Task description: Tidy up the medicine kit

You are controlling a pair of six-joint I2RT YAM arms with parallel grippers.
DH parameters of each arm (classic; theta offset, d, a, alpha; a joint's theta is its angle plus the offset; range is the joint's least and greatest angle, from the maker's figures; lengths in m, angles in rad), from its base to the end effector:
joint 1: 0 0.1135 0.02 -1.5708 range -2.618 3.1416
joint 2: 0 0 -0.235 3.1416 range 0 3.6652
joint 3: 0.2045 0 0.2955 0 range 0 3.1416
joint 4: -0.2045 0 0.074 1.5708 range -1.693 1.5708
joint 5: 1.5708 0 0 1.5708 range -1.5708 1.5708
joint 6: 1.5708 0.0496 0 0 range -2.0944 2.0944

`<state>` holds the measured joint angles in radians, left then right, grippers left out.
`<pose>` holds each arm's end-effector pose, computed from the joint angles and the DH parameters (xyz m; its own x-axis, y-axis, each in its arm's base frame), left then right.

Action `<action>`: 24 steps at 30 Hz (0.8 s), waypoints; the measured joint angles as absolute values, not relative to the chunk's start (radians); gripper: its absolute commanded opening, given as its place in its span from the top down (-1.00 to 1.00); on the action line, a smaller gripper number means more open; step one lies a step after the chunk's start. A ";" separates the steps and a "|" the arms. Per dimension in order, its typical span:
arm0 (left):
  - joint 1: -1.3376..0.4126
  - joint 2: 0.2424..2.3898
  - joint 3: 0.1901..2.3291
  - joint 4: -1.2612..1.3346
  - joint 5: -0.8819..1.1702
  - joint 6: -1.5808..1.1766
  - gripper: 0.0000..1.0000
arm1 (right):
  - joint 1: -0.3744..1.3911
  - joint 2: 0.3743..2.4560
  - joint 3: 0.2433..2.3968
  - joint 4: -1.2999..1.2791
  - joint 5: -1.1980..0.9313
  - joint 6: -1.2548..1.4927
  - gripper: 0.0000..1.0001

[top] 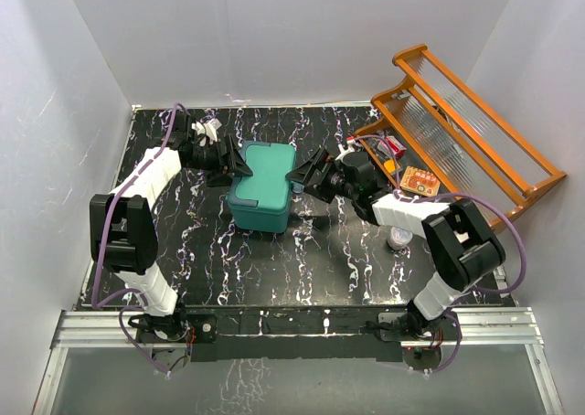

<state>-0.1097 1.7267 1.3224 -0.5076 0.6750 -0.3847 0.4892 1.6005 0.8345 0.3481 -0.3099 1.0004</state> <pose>0.4092 -0.0763 0.1979 -0.9033 -0.1953 -0.3821 0.1368 0.7130 -0.6877 0.3353 0.1956 0.1419 -0.7772 0.4944 -0.3893 -0.0730 0.5437 0.8361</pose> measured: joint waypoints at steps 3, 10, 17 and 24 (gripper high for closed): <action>-0.110 1.727 1.322 -0.508 0.675 -0.385 -0.48 | 0.488 1.638 0.812 0.443 -0.353 1.052 -0.93; -0.110 1.727 1.322 -0.508 0.677 -0.385 -0.48 | 0.488 1.665 0.802 0.547 -0.393 1.110 -0.59; -0.110 1.727 1.322 -0.508 0.678 -0.385 -0.48 | 0.488 1.655 0.804 0.480 -0.366 1.098 -0.29; -0.110 1.727 1.322 -0.508 0.678 -0.385 -0.47 | 0.488 1.622 0.854 0.354 -0.325 1.058 -0.17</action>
